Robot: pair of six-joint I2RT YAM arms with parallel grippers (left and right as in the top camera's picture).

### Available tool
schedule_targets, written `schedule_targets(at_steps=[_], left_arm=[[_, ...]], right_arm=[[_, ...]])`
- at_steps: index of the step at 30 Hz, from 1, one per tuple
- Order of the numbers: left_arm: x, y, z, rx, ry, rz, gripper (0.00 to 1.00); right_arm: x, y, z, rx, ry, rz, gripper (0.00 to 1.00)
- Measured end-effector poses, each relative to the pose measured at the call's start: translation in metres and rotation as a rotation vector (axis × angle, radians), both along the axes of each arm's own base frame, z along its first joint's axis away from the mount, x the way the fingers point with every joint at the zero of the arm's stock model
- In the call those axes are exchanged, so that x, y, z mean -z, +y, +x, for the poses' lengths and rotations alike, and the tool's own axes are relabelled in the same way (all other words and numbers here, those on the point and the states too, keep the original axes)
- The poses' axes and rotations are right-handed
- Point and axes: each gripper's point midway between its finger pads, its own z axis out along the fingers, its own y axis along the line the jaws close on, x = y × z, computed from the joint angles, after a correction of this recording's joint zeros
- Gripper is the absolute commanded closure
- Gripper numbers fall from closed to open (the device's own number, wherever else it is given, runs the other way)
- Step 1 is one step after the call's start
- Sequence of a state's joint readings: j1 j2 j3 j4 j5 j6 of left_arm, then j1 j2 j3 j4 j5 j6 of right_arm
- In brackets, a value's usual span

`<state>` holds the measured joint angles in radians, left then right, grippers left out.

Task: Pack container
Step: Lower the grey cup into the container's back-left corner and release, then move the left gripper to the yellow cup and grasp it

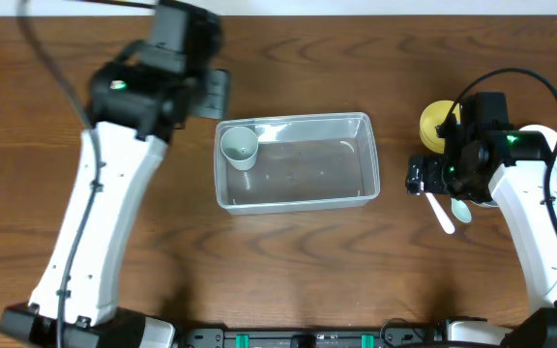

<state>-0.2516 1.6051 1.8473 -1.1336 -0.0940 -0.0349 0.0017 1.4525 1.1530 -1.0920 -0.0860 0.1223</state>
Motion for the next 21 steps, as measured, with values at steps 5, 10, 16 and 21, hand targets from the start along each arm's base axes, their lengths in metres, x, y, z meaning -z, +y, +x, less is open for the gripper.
schedule_targets(at_steps=[5,10,16,21], left_arm=[[0.043,0.068,0.008,-0.228,0.121,0.009,0.34],[0.122,0.103,0.004,-0.344,0.344,-0.011,0.33],[0.201,0.112,-0.002,-0.383,0.569,-0.037,0.34],[0.245,0.11,-0.009,-0.386,0.697,-0.036,0.73]], right_arm=[[0.0,0.0,0.0,0.0,0.0,0.0,0.01],[0.0,0.0,0.0,0.0,0.0,0.0,0.01],[0.0,0.0,0.0,0.0,0.0,0.0,0.01],[0.0,0.0,0.0,0.0,0.0,0.0,0.01]])
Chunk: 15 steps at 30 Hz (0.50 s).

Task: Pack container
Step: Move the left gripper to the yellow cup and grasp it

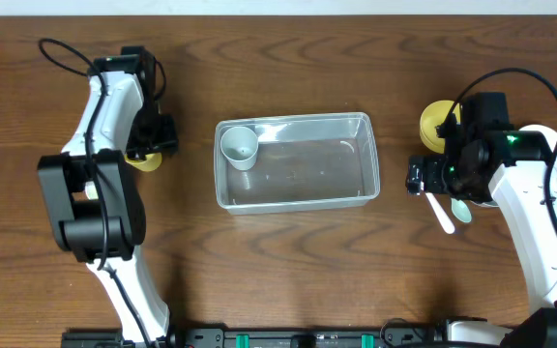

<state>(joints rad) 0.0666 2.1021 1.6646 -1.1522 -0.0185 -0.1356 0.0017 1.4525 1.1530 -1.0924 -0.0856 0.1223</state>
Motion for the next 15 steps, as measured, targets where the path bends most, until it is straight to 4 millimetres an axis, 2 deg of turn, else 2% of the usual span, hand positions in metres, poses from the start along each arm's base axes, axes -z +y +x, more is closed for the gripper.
schedule_targets(at_steps=[3,11,15], left_arm=[[0.006,-0.002,-0.001,-0.007,0.016,-0.01,0.94],[-0.004,-0.004,-0.001,0.007,-0.003,-0.015,0.94],[-0.032,-0.016,-0.002,0.038,-0.054,-0.011,0.94]], right_arm=[[0.0,0.0,0.0,0.0,0.0,0.0,0.01],[0.0,0.0,0.0,0.0,0.0,0.0,0.01],[0.0,0.0,0.0,0.0,0.0,0.0,0.01]])
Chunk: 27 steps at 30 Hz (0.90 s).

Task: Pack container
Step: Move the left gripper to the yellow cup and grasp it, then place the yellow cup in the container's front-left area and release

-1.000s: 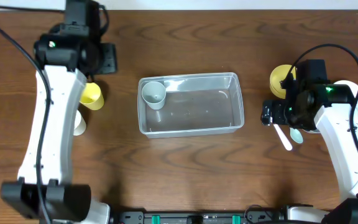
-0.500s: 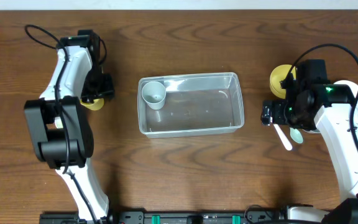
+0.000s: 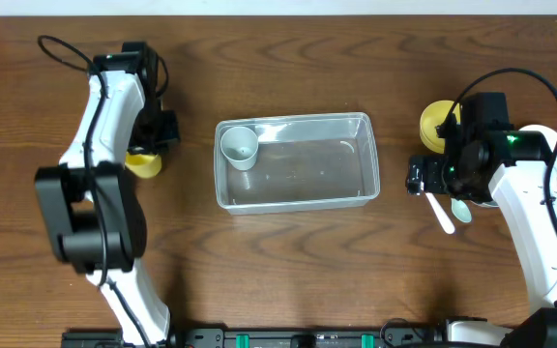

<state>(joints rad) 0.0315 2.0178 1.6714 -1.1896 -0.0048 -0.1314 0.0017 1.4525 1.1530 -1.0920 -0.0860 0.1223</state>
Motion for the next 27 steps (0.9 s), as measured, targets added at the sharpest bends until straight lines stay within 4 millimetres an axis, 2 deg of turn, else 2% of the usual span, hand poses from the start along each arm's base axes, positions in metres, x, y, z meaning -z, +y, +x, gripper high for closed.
schedule_targets(at_steps=[3,6,8,10,13,15,17,21,27], left_arm=[[-0.044,-0.021,0.003,0.057,-0.114,0.002,0.94],[-0.1,-0.054,0.0,0.144,-0.274,-0.01,0.94],[-0.137,-0.08,-0.013,0.215,-0.368,-0.028,0.94],[-0.167,-0.109,-0.035,0.291,-0.435,-0.059,0.94],[-0.187,-0.137,-0.063,0.381,-0.47,-0.096,0.94],[-0.189,-0.152,-0.075,0.434,-0.465,-0.109,0.94],[-0.181,-0.165,-0.082,0.475,-0.443,-0.115,0.94],[-0.141,-0.177,-0.084,0.512,-0.37,-0.104,0.94],[-0.068,-0.177,-0.087,0.517,-0.245,-0.07,0.94]], right_arm=[[0.0,0.0,0.0,0.0,0.0,0.0,0.01],[0.0,0.0,0.0,0.0,0.0,0.0,0.01],[0.0,0.0,0.0,0.0,0.0,0.0,0.01],[0.0,0.0,0.0,0.0,0.001,0.0,0.01],[0.0,0.0,0.0,0.0,0.0,0.0,0.01],[0.0,0.0,0.0,0.0,0.0,0.0,0.01],[0.0,0.0,0.0,0.0,0.0,0.0,0.01],[0.0,0.0,0.0,0.0,0.0,0.0,0.01],[0.0,0.0,-0.001,0.0,0.006,0.0,0.01]])
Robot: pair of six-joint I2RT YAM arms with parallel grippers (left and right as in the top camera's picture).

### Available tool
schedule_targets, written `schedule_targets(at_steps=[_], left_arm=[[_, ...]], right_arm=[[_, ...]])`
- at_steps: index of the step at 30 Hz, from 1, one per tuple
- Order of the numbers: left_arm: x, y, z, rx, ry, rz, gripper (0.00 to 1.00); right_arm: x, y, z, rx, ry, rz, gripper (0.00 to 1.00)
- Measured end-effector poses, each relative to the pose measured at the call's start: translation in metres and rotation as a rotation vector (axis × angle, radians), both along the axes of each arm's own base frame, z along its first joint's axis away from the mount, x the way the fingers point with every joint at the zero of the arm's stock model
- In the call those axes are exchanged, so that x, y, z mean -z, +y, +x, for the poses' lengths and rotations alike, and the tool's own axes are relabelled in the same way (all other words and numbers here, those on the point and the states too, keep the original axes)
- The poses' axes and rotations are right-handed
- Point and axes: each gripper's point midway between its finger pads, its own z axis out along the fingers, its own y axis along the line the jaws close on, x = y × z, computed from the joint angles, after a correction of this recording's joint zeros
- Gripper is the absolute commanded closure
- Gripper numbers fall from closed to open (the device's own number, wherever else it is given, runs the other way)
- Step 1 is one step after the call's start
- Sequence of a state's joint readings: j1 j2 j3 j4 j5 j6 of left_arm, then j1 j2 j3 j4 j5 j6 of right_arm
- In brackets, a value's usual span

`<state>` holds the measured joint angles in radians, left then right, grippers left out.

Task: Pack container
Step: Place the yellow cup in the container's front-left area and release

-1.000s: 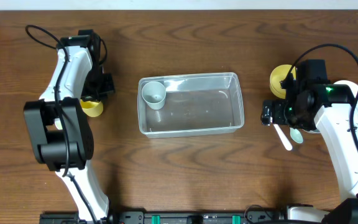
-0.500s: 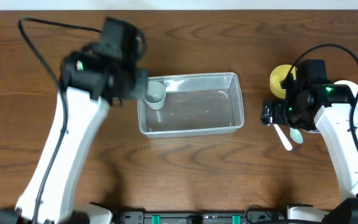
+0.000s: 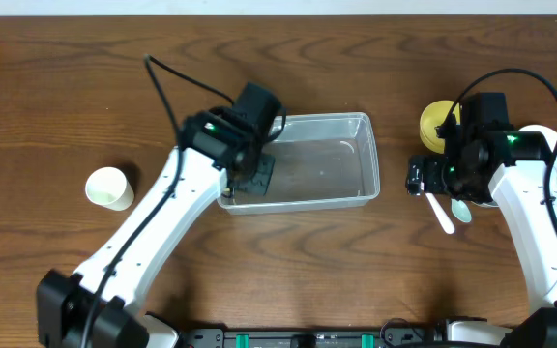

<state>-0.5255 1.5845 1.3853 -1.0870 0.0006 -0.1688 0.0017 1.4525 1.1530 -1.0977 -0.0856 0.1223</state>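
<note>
A clear plastic container [image 3: 327, 164] sits mid-table. My left gripper [image 3: 252, 177] hangs over its left end, and its dark body hides that corner; its jaws do not show. A white cup [image 3: 110, 188] rests on the table far to the left, away from both arms. My right gripper [image 3: 416, 178] hovers right of the container, beside a white spoon [image 3: 443, 215] and a mint spoon [image 3: 461, 210]. Its jaws are too dark to read. A yellow bowl [image 3: 436, 123] stands behind it.
A white dish [image 3: 545, 134] peeks out under my right arm at the far right. The left arm's cable [image 3: 177, 92] loops over the table behind the container. The right arm's cable [image 3: 520, 77] arcs above the yellow bowl.
My left arm was at the far left by a small yellow object and now reaches over the container's left end. The cup seen in that corner no longer shows; a white cup sits on the left table.
My left gripper first stood behind the container's back left corner, a white cup inside that corner. At the two later moments it was far left beside a yellow object. Now it is over the container's left end. The right arm stayed still throughout.
</note>
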Motion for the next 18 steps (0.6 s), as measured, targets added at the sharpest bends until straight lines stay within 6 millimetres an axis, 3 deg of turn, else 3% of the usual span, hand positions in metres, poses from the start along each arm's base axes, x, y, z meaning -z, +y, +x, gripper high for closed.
schedule_targets(at_steps=[14,15,18], left_arm=[[0.081,-0.006,0.009,0.023,0.095,0.059,0.93],[0.086,-0.005,0.009,0.028,0.107,0.066,0.92],[0.095,-0.005,0.008,0.054,0.126,0.082,0.74]], right_arm=[[0.0,0.0,-0.001,0.0,0.002,0.0,0.01],[0.0,0.0,-0.001,0.0,0.002,0.0,0.01],[0.0,0.0,-0.001,0.0,0.003,0.0,0.01]])
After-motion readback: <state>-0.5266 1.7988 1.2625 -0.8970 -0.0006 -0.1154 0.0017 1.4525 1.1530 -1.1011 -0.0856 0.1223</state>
